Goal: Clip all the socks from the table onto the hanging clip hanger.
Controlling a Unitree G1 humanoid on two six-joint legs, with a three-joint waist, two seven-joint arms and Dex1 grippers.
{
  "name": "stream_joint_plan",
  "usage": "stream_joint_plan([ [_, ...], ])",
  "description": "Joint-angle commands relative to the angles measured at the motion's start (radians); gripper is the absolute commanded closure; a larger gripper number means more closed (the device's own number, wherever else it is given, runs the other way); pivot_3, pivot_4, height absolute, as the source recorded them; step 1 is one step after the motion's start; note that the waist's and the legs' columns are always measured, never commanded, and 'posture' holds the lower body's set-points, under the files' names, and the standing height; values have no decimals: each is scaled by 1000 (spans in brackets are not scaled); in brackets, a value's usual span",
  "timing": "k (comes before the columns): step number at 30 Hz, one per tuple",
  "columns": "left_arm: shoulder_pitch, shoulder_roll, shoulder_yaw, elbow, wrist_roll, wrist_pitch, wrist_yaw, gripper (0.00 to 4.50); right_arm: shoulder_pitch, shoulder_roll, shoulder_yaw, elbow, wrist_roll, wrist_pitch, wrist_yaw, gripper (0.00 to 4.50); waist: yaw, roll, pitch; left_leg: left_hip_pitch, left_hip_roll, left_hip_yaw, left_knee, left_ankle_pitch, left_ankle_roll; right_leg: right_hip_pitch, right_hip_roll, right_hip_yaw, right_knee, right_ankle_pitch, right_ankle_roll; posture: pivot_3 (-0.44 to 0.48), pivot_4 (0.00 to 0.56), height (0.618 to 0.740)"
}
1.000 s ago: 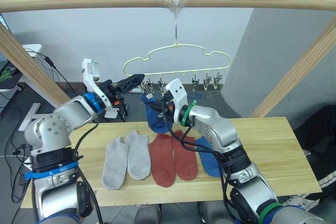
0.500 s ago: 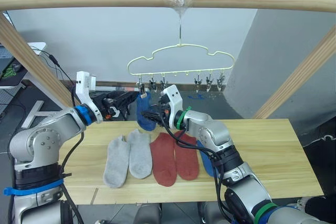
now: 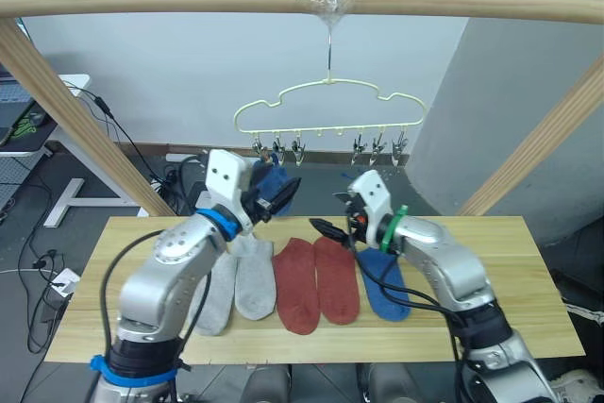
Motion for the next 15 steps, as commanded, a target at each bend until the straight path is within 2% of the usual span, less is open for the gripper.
stream_joint_plan([
  [1,13,-50,-81,23,181,-143,101,2041,11,-45,-67,-137,74,18,39,0,-1,0,0,0,0,0,0,0,1,0,0,0,0,0,0,87,185,740],
  [4,24,-82,-82,36,218,-179,122,2041,13,-58,-67,-166,89,24,31,0,-7,0,0,0,1,0,0,-1,2,0,1,0,0,0,0,69,187,740],
  [8,22,-162,-105,116,296,-267,197,2041,8,-101,-128,-257,181,21,91,0,-3,0,0,0,1,0,0,-1,3,1,1,0,0,0,0,61,189,740],
  [15,-11,-222,-49,226,327,-346,245,2041,-36,-143,-182,-287,274,35,111,0,-3,0,0,1,0,0,2,-1,3,3,0,-1,0,0,0,38,190,740],
])
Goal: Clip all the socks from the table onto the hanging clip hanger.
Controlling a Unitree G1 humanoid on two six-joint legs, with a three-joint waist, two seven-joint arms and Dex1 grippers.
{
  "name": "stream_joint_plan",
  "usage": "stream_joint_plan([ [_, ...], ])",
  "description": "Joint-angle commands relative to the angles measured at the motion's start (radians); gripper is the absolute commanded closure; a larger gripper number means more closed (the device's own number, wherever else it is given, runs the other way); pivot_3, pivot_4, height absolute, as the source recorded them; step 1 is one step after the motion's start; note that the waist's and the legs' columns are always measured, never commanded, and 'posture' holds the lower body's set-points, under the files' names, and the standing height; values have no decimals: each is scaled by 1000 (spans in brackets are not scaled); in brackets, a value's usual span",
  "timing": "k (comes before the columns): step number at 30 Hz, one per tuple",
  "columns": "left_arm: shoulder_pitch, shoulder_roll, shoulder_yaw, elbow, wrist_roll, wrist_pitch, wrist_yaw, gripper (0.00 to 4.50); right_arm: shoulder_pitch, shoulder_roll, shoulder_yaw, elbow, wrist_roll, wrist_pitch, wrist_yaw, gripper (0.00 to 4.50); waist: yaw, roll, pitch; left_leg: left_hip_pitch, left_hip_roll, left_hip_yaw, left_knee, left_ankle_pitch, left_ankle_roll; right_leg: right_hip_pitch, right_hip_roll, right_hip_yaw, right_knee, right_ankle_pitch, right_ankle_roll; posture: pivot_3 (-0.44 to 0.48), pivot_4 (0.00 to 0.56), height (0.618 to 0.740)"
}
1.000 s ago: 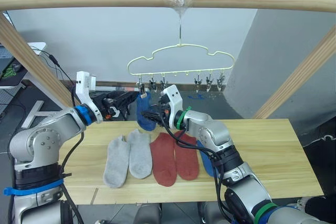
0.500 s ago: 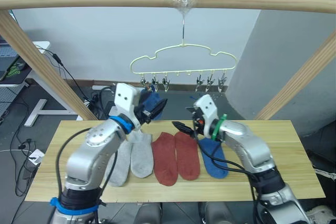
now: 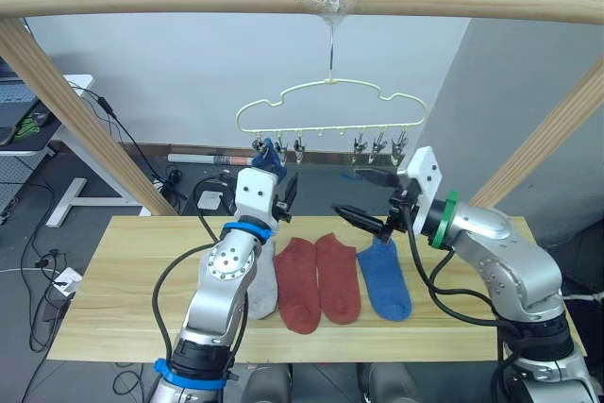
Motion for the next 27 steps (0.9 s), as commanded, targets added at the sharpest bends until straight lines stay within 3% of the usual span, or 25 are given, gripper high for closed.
stream_joint_plan([
  [1,-43,-15,25,45,8,-63,4,2041,-50,-22,-42,-44,61,-2,23,0,-1,0,0,0,0,0,0,0,0,0,0,0,0,0,0,38,190,740],
  [16,-207,-56,55,245,26,-154,14,2041,-72,-57,-68,-16,88,10,-18,0,-4,-1,1,0,-1,0,1,0,1,1,0,0,0,0,0,18,208,740],
  [27,-215,-80,41,221,73,-158,56,2041,-78,-67,-83,-14,108,26,-41,0,-16,-1,1,0,-1,0,1,1,1,1,0,0,0,0,0,5,213,740],
])
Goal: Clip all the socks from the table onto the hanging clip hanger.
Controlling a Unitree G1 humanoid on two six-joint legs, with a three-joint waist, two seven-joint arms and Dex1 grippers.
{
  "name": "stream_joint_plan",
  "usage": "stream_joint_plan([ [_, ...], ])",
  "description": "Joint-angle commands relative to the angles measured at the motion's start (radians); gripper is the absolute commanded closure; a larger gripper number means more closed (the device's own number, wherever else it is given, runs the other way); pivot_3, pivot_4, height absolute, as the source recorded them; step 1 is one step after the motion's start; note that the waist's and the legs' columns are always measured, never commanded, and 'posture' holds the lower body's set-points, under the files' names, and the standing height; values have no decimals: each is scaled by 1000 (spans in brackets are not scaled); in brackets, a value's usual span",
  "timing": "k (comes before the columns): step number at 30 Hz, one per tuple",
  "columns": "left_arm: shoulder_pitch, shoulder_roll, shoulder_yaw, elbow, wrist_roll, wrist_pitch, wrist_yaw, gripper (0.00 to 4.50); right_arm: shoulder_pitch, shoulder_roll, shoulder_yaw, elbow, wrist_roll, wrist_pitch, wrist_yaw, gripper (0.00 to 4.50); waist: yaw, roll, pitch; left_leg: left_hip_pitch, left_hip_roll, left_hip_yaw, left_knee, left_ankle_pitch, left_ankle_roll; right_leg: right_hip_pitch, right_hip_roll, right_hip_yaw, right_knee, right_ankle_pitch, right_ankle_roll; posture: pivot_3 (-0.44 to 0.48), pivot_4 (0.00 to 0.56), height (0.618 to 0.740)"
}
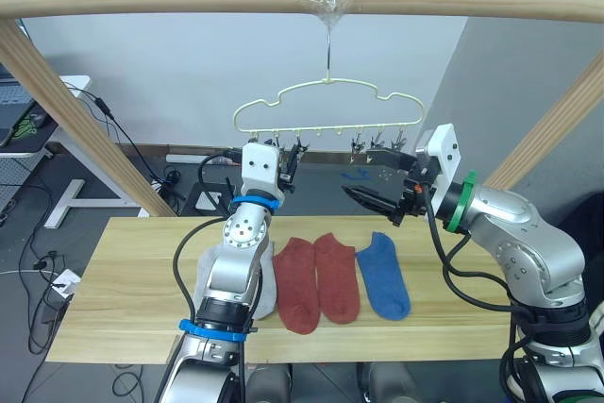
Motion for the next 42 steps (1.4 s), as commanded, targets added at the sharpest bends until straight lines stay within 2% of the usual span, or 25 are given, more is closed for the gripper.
stream_joint_plan([
  [1,-4,-10,0,-46,16,-16,12,2041,-8,-10,-31,-22,25,-4,-8,0,-2,0,0,0,0,0,0,0,0,0,0,0,0,0,0,5,213,740],
  [10,-29,-6,24,-19,16,-13,27,2041,-8,-10,-37,-21,31,7,-24,0,-11,0,2,0,0,0,0,0,0,0,0,0,0,0,0,1,221,740],
  [13,-30,-5,23,-17,18,-21,18,2568,-9,-13,-38,-19,33,9,-24,0,-11,0,4,0,0,0,0,0,0,0,0,0,0,0,0,1,221,740],
  [18,-32,-11,36,-9,13,-15,30,4022,-5,-17,-36,-17,29,12,-24,0,-11,-1,8,0,0,0,0,0,0,0,0,0,0,0,0,-2,221,740],
  [20,-32,-12,34,-11,13,-15,27,4284,-3,-18,-36,-19,31,13,-24,0,-11,-1,8,0,0,0,0,0,0,0,0,0,0,0,0,-2,221,740],
  [27,-27,-8,29,-26,10,-6,13,4285,-6,-12,-17,-25,26,10,-26,0,-11,-1,13,0,0,0,0,0,0,0,0,0,0,0,0,2,223,740],
  [31,-26,31,28,-52,-12,56,-51,4285,14,-37,104,4,-111,-27,-52,0,-12,-1,14,0,0,0,0,0,0,0,0,0,0,0,0,8,224,740],
  [35,-5,92,48,-101,-57,109,-130,4285,106,-26,170,150,-230,-114,-89,0,-13,-1,14,0,0,0,0,1,-1,0,0,0,0,0,0,13,225,740],
  [42,-6,133,89,-188,-183,260,-233,4285,155,-11,252,401,-374,-196,-96,0,-13,-2,17,1,0,0,0,1,-1,0,0,0,0,0,0,25,224,740],
])
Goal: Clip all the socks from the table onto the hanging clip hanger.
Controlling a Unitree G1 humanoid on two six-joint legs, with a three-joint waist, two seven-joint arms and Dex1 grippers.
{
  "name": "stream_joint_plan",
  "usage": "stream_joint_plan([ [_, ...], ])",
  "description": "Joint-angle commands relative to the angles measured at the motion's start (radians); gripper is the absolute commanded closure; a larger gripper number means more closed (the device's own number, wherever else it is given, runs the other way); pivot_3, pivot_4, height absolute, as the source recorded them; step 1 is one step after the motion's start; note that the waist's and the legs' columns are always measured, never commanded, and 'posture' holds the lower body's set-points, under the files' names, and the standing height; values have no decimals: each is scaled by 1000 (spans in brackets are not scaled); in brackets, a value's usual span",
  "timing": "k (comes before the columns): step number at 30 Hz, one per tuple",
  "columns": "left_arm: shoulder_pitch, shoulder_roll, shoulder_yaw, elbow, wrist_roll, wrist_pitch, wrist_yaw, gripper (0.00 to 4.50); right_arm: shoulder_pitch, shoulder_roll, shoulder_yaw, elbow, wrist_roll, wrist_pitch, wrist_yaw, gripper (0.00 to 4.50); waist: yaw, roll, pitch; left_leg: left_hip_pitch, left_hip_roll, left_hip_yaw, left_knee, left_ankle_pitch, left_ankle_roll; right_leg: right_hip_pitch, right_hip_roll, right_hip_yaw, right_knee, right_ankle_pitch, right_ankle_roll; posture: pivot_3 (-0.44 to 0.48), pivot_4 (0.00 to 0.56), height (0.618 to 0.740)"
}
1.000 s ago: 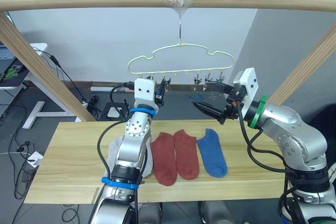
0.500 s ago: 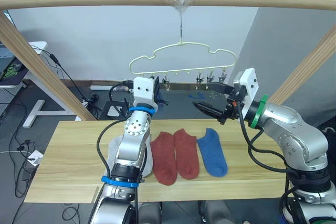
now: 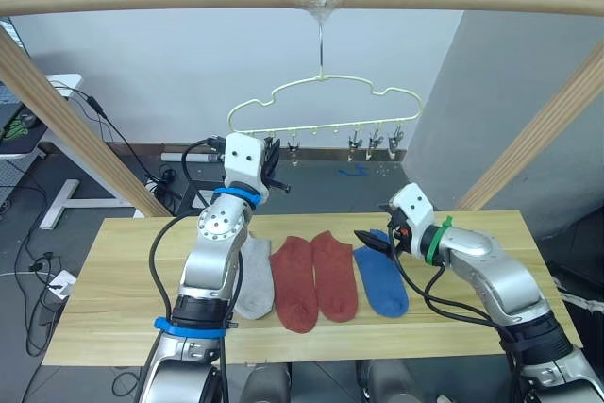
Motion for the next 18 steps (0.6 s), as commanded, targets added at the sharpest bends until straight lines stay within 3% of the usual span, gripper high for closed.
stream_joint_plan([
  [1,-2,32,32,-71,-75,86,-63,4285,5,26,31,91,-54,-34,-7,0,-1,-1,1,0,0,0,0,0,0,0,0,0,0,0,0,25,224,740],
  [9,3,88,67,-71,-85,110,-71,4285,7,124,49,310,-140,-81,-59,0,-2,0,3,1,1,1,0,0,-1,0,0,1,0,0,0,37,220,740],
  [15,29,83,62,-81,-80,102,-67,4285,48,117,93,388,-238,-154,-90,0,-2,0,3,3,1,1,0,1,-1,2,1,1,0,0,0,52,214,740],
  [18,31,84,61,-95,-85,110,-71,4285,62,84,113,414,-280,-231,-68,595,-1,0,3,5,1,1,0,0,-1,4,0,1,0,0,0,56,208,740],
])
